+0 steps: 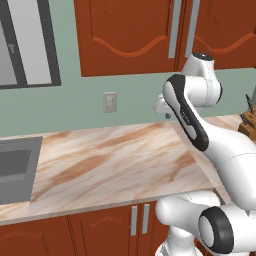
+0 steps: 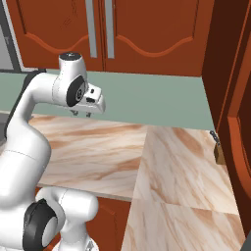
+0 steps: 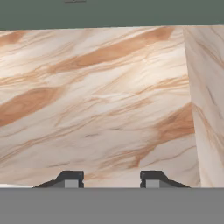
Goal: Open the cabinet, pick the kettle from the cabinet, and place it in the sink.
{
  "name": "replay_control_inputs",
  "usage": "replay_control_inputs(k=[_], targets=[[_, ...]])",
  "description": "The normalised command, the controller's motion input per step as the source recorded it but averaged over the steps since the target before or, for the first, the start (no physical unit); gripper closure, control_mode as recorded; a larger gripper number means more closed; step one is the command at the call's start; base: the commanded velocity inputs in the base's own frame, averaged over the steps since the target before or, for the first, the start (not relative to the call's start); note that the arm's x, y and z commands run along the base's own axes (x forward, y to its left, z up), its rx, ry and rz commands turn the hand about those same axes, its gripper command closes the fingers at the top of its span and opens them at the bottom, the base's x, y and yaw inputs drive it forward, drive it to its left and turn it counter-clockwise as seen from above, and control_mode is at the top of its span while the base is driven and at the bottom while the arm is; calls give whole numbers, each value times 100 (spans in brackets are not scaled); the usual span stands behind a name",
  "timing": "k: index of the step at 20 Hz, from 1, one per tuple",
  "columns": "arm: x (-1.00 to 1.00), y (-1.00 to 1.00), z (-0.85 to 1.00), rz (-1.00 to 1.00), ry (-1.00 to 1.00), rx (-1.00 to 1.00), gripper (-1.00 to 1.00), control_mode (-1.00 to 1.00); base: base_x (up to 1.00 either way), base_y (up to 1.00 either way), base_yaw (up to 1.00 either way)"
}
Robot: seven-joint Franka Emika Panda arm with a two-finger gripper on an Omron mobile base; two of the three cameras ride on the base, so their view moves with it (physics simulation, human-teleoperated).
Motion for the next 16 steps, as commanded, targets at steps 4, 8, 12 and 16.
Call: replay_control_inputs(k=[4,8,12,16], targets=[[-10,-1,0,0,-2,0,-100,-100,0,0,0],[-22,0,1,0,-21,0,-100,-100,0,0,0],[-12,0,14,0,-19,0,-100,-100,0,0,0],[-4,0,21,-1,-11,0,-100,-100,0,0,0]])
